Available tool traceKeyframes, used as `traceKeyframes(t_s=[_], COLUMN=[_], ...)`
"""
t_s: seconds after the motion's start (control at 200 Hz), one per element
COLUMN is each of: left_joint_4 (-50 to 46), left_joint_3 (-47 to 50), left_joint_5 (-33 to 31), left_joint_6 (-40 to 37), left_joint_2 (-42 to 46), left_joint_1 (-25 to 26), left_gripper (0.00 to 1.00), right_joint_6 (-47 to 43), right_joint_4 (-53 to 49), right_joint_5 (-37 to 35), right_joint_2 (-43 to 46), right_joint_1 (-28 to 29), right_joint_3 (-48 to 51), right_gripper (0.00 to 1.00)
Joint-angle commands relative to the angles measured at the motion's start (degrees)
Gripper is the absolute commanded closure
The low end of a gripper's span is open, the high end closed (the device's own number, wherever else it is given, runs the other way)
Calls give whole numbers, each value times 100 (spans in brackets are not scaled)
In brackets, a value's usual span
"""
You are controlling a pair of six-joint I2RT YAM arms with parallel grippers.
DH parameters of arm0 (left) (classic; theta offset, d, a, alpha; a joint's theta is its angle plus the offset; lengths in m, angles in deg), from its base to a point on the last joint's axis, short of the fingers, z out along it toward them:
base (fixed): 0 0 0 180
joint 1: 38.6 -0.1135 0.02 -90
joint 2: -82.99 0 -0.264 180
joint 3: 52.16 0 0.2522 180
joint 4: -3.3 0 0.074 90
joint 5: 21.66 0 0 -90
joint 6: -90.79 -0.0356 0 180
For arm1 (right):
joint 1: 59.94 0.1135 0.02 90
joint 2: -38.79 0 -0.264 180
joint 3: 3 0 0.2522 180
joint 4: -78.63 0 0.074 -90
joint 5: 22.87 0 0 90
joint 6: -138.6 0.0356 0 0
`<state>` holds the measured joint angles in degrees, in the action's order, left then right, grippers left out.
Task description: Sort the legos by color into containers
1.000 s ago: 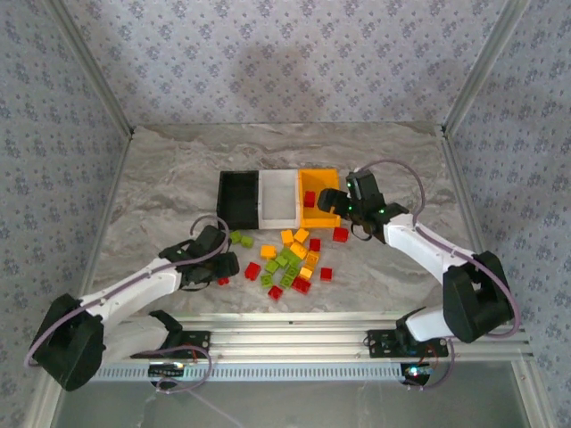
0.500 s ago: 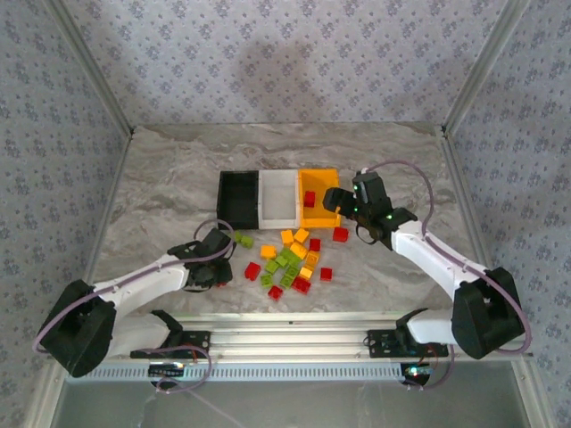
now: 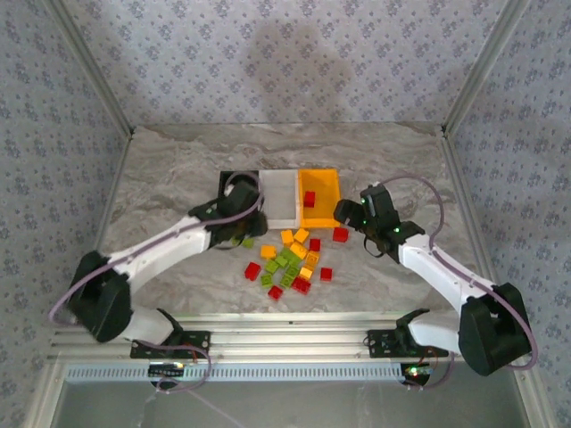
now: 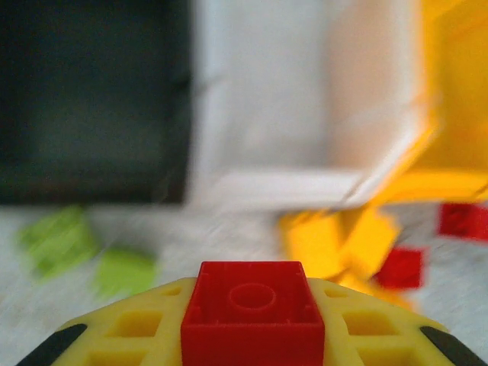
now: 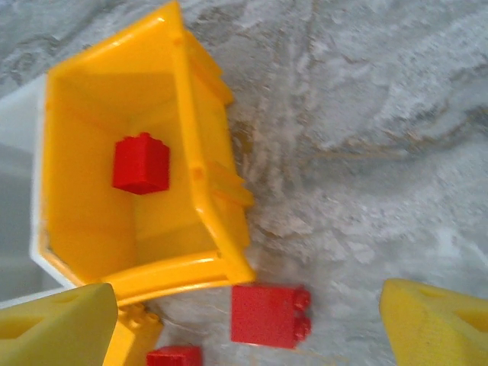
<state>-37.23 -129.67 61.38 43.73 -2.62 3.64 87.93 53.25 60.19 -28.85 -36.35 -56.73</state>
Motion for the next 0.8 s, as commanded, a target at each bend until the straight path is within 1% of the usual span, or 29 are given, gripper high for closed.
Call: traceKeyframes(t_s=[0.0, 0.165, 0.285, 0.385, 0.475, 0.595, 0.72, 0.795], left_joint_4=[137, -373, -777, -1247, -1559, -1669, -1757, -1700], left_joint_3=[-1204, -3209, -4358, -5275, -5783, -6221, -6518, -6420], left_joint_5=[34, 8, 26, 8, -24, 10, 15, 19], left_joint_6=[-507, -869, -1039, -1112, -1112, -1104, -1103, -1112], left_joint_2=[-1012, -2508, -3384, -4044, -4417, -4594, -4501, -4245], left_joint_1=[94, 221, 328, 375, 373, 382, 410, 455], left_gripper=[81, 83, 84, 81, 71, 53, 39, 34], right_joint_6=[193, 222, 250, 270, 237, 207, 176, 139], right_joint_4=[-266, -402, -434, -458, -492, -484, -464, -470], right_joint_5=[-203, -194, -167, -142, -122, -52, 154, 297], right_joint_2=[277, 534, 646, 746, 816, 901, 925, 923], right_joint_1=[-87, -193, -225, -271, -287, -318, -312, -291], right_joint_3=[220, 444, 599, 657, 666, 657, 640, 635], right_gripper=[9, 9, 9, 9, 9, 8, 8, 8])
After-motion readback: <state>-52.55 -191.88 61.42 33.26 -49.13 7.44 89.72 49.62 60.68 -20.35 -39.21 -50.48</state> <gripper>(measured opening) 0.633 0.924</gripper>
